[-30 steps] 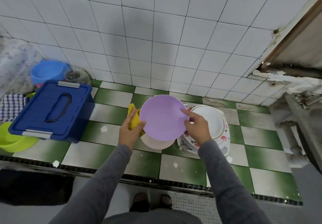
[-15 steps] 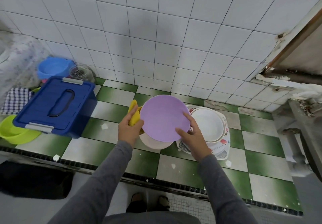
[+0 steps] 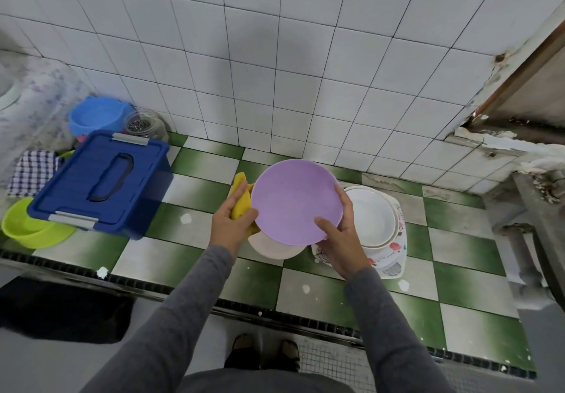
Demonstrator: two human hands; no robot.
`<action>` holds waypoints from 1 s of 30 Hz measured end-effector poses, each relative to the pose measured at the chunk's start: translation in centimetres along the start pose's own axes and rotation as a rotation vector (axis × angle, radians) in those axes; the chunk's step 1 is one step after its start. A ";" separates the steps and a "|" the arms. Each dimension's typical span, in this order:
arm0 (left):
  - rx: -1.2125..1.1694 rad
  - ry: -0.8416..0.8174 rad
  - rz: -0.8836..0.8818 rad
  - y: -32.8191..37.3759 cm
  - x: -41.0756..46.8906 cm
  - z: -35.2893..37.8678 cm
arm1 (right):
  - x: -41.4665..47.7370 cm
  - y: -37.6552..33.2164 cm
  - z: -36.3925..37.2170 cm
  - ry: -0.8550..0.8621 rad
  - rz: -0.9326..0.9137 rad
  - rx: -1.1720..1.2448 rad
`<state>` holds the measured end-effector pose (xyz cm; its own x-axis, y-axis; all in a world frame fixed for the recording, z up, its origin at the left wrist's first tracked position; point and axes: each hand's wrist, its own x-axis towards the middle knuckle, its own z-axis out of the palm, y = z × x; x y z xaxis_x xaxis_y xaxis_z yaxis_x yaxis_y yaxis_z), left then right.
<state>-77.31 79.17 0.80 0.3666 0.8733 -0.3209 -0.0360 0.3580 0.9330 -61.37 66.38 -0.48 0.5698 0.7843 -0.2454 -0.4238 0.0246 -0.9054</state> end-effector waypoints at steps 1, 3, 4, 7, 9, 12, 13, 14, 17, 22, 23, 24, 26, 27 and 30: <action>0.000 -0.004 0.003 0.1 0.0 0.1 | 0.0 0.0 0.1 0.004 0.002 0.008; 0.008 -0.012 0.015 0.1 0.2 0.1 | 0.1 -0.1 0.4 0.017 0.005 0.002; 0.014 -0.018 0.021 0.1 0.2 0.1 | 0.1 -0.1 0.4 0.022 0.002 -0.009; 0.027 -0.037 0.026 -0.1 0.4 -0.1 | 0.3 -0.4 0.3 0.039 -0.001 -0.069; 0.034 -0.060 0.018 -0.3 0.5 -0.3 | 0.3 -1.0 0.1 0.042 -0.007 -0.144; 0.147 -0.109 0.035 -0.7 0.6 -0.6 | 0.5 -1.9 -0.5 0.041 -0.033 -0.251; 0.200 -0.112 0.043 -0.8 0.7 -0.7 | 0.7 -2.1 -0.8 0.041 -0.045 -0.290; 0.236 -0.107 0.044 -1.0 0.8 -0.9 | 0.8 -2.3 -1.1 0.040 -0.056 -0.331; 0.265 -0.070 0.016 -1.4 1.1 -1.3 | 1.5 -2.9 -1.9 0.014 -0.057 -0.417; 0.284 -0.033 0.021 -1.4 1.3 -2.0 | 2.8 -4.1 -3.1 -0.041 -0.056 -0.491; 0.292 -0.028 0.021 -1.4 1.4 -2.1 | 3.2 -4.2 -3.4 -0.049 -0.062 -0.515; 0.296 -0.023 0.020 -1.4 1.4 -2.2 | 3.5 -4.2 -3.7 -0.053 -0.068 -0.543; 0.295 -0.009 0.015 -1.4 1.5 -2.3 | 4.1 -4.3 -4.2 -0.062 -0.089 -0.595; 0.298 -0.005 0.015 -1.4 1.6 -2.3 | 4.3 -4.4 -4.4 -0.067 -0.102 -0.620; 0.308 -0.005 0.017 -1.3 1.6 -2.3 | 4.5 -4.8 -4.7 -0.073 -0.114 -0.681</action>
<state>-78.83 80.90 -1.34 0.3729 0.8765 -0.3044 0.2409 0.2254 0.9440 -53.45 66.85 1.17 0.5260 0.8399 -0.1337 0.1853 -0.2666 -0.9458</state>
